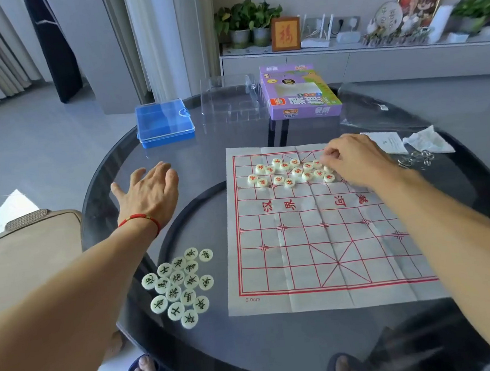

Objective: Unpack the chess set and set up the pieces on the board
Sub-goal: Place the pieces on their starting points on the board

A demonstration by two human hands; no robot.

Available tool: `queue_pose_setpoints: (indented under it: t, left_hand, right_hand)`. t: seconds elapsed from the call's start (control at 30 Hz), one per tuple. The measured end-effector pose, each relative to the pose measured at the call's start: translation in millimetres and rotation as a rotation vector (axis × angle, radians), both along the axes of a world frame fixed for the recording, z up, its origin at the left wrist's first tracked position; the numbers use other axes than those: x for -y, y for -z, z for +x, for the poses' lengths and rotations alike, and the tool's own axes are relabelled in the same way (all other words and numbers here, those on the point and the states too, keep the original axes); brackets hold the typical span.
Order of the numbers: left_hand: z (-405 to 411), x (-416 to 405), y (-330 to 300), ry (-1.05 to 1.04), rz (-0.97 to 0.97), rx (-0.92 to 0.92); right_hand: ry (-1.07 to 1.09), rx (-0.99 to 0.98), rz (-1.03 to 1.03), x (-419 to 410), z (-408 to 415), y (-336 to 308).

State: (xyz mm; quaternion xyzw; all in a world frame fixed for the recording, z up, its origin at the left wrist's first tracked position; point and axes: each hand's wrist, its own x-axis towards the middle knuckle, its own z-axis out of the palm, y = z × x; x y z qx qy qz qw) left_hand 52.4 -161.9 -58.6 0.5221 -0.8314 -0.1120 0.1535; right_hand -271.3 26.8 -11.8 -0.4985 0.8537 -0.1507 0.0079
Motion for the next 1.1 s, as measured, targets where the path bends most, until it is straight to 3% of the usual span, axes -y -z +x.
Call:
queue_pose_setpoints:
  t: [0.13,0.33,0.43,0.73,0.9,0.97,1.1]
  left_hand:
    - [1.1,0.6,-1.3,-0.001,0.010,-0.006]
    - [8.7,-1.3,-5.0,-0.024,0.060,-0.140]
    - [18.5,-7.8,-13.3,-0.027,0.124,-0.259]
    - [50.2,-60.4,-25.7,0.034,0.280,-0.381]
    - [63.8,-81.6,-32.1,0.097,0.191,-0.295]
    - [72.7,-89.3,-38.2,0.170,0.127,-0.228]
    - [87.5,-109.9,-34.3,0.413,0.010,-0.064]
  right_hand:
    - [-0.026,-0.039,0.003,-25.4,14.6,-15.3]
    - [-0.036,-0.052,0.451,-89.2,67.4,-15.5]
    - [-0.034,0.025,0.576,-99.4,79.2,-2.7]
    - [-0.050,-0.012,0.523,-80.1,87.0,4.5]
    - [-0.071,-0.065,0.486,-78.7,91.8,-0.4]
    - [-0.183,-0.120,0.390,-79.2,107.0,-7.3]
    - [-0.545,-0.045,0.278,-80.8,160.0,-14.9]
